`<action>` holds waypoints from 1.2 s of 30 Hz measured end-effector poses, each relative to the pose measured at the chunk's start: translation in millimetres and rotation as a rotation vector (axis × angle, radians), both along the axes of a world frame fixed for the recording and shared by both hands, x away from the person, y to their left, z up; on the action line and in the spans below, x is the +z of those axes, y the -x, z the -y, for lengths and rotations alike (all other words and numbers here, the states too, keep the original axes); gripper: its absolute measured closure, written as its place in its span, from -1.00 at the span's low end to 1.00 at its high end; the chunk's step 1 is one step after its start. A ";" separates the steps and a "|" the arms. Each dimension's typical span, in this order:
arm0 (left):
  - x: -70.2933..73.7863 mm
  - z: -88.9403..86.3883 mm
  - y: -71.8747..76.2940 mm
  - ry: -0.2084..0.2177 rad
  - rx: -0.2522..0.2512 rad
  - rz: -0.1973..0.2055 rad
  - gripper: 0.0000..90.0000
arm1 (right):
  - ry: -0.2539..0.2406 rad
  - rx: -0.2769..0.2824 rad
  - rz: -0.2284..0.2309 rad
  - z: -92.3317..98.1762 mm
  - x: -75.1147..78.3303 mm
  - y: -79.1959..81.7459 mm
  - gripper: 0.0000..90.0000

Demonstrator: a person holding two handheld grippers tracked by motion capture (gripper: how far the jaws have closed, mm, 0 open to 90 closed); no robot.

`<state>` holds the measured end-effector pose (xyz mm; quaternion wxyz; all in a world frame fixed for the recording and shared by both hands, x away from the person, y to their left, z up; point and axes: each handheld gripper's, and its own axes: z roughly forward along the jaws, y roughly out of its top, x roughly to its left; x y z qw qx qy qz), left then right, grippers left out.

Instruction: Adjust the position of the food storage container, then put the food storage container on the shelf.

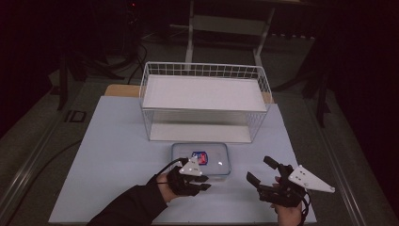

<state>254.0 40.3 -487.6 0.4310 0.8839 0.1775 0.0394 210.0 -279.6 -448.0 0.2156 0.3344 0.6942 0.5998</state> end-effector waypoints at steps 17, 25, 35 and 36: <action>43.2 -109.5 -9.4 0.233 0.239 -0.148 -0.93 | 0.072 0.012 -0.020 -8.8 -6.6 -6.6 -0.72; 27.0 -122.8 -41.9 0.270 0.407 -0.289 -0.89 | 0.134 0.032 0.003 -25.1 4.8 -23.2 -0.72; -8.5 -111.3 -75.6 0.236 0.472 -0.548 -0.83 | 0.108 0.093 -0.141 -31.6 1.6 -54.2 -0.63; -11.5 -110.2 -77.5 0.226 0.470 -0.565 -0.80 | 0.105 0.098 -0.150 -32.3 0.7 -55.1 -0.64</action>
